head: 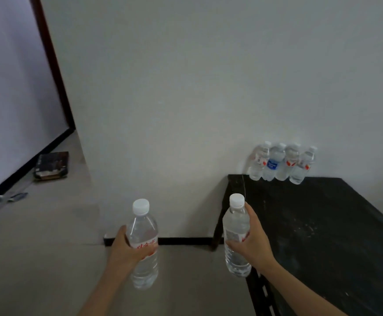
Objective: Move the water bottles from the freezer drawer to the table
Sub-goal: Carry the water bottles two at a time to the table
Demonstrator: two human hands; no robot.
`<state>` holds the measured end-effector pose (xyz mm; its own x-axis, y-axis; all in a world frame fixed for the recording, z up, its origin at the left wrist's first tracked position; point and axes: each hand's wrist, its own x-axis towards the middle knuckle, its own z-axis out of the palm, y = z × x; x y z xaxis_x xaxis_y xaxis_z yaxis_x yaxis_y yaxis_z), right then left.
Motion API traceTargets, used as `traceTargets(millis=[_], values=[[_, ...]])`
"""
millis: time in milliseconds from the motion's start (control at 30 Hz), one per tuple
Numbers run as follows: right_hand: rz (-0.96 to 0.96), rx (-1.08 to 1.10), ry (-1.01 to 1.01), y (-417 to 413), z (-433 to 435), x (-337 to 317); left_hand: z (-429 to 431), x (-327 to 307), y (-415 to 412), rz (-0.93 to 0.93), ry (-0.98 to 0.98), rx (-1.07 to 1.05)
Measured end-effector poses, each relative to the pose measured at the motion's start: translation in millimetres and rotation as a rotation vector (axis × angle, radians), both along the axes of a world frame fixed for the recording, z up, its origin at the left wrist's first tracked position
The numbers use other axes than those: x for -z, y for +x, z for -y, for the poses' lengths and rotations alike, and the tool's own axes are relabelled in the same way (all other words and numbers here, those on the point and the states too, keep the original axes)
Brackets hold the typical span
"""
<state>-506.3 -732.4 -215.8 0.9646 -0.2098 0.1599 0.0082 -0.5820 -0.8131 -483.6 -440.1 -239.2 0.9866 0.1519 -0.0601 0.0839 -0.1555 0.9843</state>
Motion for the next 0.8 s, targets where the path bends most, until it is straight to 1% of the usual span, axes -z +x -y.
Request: traceTargets(millis=[100,267,367,467,667,800], values=[[-0.006,0.085,0.025,30.8,4.1,-2.7,10.0,-6.1,51.7,0.005,0.002,0.053],[-0.110,0.227,-0.006,54.1,23.8,4.8,30.5,14.2,115.5,-0.031,0.004,0.157],[-0.165,0.295,-0.029,56.3,38.8,10.3,48.7,27.8,137.6,-0.080,0.015,0.247],[-0.201,0.363,-0.031,56.9,55.3,14.6,70.6,31.2,149.4,-0.127,0.039,0.270],[-0.187,0.450,-0.022,69.8,101.4,19.1,122.9,28.7,182.7,-0.117,0.074,0.387],[-0.152,0.506,0.032,91.9,144.8,21.7,178.3,20.4,213.9,-0.091,0.098,0.454]])
